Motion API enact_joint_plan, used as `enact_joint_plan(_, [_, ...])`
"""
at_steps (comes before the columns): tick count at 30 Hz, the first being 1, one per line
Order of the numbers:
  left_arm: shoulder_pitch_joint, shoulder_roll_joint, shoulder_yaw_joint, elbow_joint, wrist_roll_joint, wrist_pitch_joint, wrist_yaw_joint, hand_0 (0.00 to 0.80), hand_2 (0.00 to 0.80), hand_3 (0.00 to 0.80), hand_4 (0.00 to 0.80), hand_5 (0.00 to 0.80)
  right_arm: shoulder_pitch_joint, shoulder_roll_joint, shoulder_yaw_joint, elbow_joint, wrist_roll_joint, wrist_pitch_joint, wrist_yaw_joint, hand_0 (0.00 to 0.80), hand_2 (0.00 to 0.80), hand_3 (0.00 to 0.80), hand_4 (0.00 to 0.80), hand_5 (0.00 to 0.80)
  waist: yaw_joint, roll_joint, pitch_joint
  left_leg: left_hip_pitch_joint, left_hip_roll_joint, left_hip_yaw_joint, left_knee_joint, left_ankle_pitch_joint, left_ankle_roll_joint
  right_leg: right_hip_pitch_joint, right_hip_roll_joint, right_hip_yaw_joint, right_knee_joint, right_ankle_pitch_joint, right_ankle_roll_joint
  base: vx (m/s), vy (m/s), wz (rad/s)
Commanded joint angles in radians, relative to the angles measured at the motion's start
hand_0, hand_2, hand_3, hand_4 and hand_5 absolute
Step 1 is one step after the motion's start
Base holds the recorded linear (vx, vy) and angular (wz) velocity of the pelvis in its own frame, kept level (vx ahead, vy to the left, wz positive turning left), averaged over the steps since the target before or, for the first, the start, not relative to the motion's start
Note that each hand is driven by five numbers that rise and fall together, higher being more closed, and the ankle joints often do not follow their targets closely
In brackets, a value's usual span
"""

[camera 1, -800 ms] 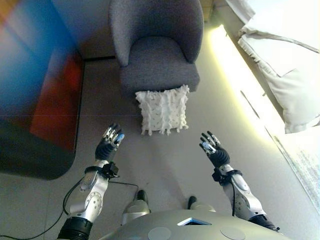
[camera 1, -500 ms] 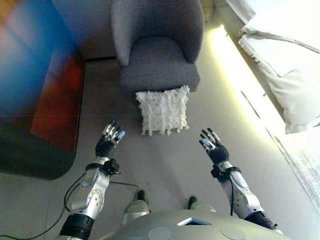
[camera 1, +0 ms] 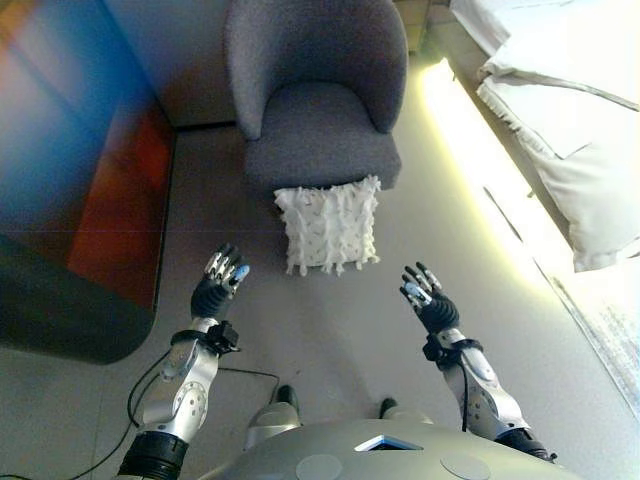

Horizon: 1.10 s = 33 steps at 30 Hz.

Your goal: Pick up the cushion and take it to the sofa

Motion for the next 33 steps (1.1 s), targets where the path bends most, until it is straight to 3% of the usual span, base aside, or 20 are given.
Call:
enact_joint_plan(1, [-0.033,0.002,0.023,-0.033,-0.004,-0.075,-0.013,0.0,0.0,0.0,0.0,0.0,-0.033,-0.005,-0.007,-0.045,-0.014,-0.012,0.009,0.0,0.0,0.0,0.0,0.0,0.016,-0.023,0.03,-0.011,-0.025,-0.049,0.053,-0.103,0.045,-0.055,0.011,-0.053,0.054,-0.001,-0.015,0.045,0.078,-0.01])
enact_joint_plan(8, [-0.018,0.015,0.055,-0.034,-0.015,-0.056,-0.021,0.0,0.0,0.0,0.0,0.0,-0.011,0.009,-0.021,-0.038,-0.015,-0.011,0.006,0.0,0.0,0.0,0.0,0.0,0.023,-0.033,0.027,0.001,-0.042,-0.049,0.065,-0.124,0.068,-0.042,-0.026,-0.058,0.099,-0.017,0.01,0.059,0.117,0.0])
enact_joint_plan(12, [-0.009,0.02,0.074,-0.034,0.0,-0.04,-0.036,0.0,0.0,0.0,0.0,0.0,-0.005,0.032,-0.032,-0.048,-0.007,0.011,-0.004,0.0,0.0,0.0,0.0,0.0,0.028,-0.04,0.04,-0.028,-0.065,-0.053,0.163,-0.178,0.11,-0.073,-0.082,-0.036,0.239,-0.024,0.006,0.054,0.17,0.02])
enact_joint_plan(14, [-0.008,0.027,0.077,-0.037,0.002,-0.04,-0.04,0.0,0.0,0.0,0.0,0.0,0.002,0.034,-0.026,-0.045,-0.015,-0.001,-0.002,0.0,0.0,0.0,0.0,0.0,0.034,-0.036,0.055,-0.056,-0.074,-0.053,0.217,-0.202,0.134,-0.133,-0.131,-0.024,0.381,0.033,-0.007,0.045,0.205,0.04])
enact_joint_plan(16, [-0.012,0.037,0.083,-0.035,-0.003,-0.021,-0.054,0.0,0.0,0.0,0.0,0.0,0.013,0.037,-0.025,-0.046,-0.008,-0.027,0.0,0.0,0.0,0.0,0.0,0.0,0.032,-0.026,0.073,-0.051,-0.087,-0.065,0.232,-0.236,0.155,-0.203,-0.174,0.015,0.557,0.076,0.004,0.064,0.234,0.07])
enact_joint_plan(19, [-0.026,0.042,0.089,-0.024,0.001,-0.005,-0.057,0.0,0.0,0.0,0.0,0.0,0.033,0.034,-0.024,-0.057,0.005,-0.05,0.018,0.0,0.0,0.0,0.0,0.0,0.016,-0.015,0.086,-0.025,-0.099,-0.074,0.214,-0.239,0.161,-0.303,-0.19,0.051,0.673,0.154,0.016,0.07,0.179,0.27])
enact_joint_plan(21, [-0.027,0.046,0.095,-0.017,-0.01,-0.001,-0.063,0.0,0.0,0.0,0.0,0.0,0.052,0.027,-0.041,-0.064,-0.001,-0.04,0.017,0.0,0.0,0.0,0.0,0.0,0.001,-0.014,0.08,0.002,-0.105,-0.091,0.197,-0.241,0.153,-0.317,-0.175,0.06,0.591,0.175,0.025,0.145,0.016,0.33])
enact_joint_plan(22, [-0.024,0.048,0.096,-0.02,-0.011,0.0,-0.063,0.0,0.0,0.0,0.0,0.0,0.057,0.025,-0.047,-0.068,0.001,-0.038,0.015,0.0,0.0,0.0,0.0,0.0,-0.004,-0.016,0.076,-0.005,-0.105,-0.09,0.196,-0.226,0.153,-0.324,-0.168,0.053,0.539,0.197,0.012,0.176,-0.091,0.37])
enact_joint_plan(26, [-0.033,0.06,0.063,-0.023,-0.028,-0.008,-0.054,0.0,0.0,0.0,0.0,0.0,0.054,0.017,-0.068,-0.049,0.04,-0.056,0.011,0.0,0.0,0.0,0.0,0.0,-0.042,-0.053,0.072,0.01,-0.132,-0.136,0.231,-0.286,0.14,-0.359,-0.133,0.098,0.181,0.232,0.058,0.248,-0.155,0.26])
enact_joint_plan(28, [-0.036,0.065,0.058,-0.016,-0.027,-0.002,-0.072,0.0,0.0,0.0,0.0,0.0,0.056,0.007,-0.078,-0.044,0.051,-0.053,0.017,0.0,0.0,0.0,0.0,0.0,-0.056,-0.06,0.073,0.03,-0.128,-0.138,0.239,-0.304,0.133,-0.374,-0.12,0.083,0.068,0.243,0.072,0.344,-0.129,0.26])
enact_joint_plan(33, [-0.024,0.063,0.044,-0.011,0.009,0.014,-0.083,0.0,0.0,0.0,0.0,0.0,0.107,0.007,-0.096,-0.046,0.047,-0.023,0.046,0.0,0.0,0.0,0.0,0.0,-0.082,-0.076,0.064,0.109,-0.117,-0.11,0.25,-0.356,0.134,-0.413,-0.107,0.018,0.009,0.261,0.078,0.405,-0.108,0.35])
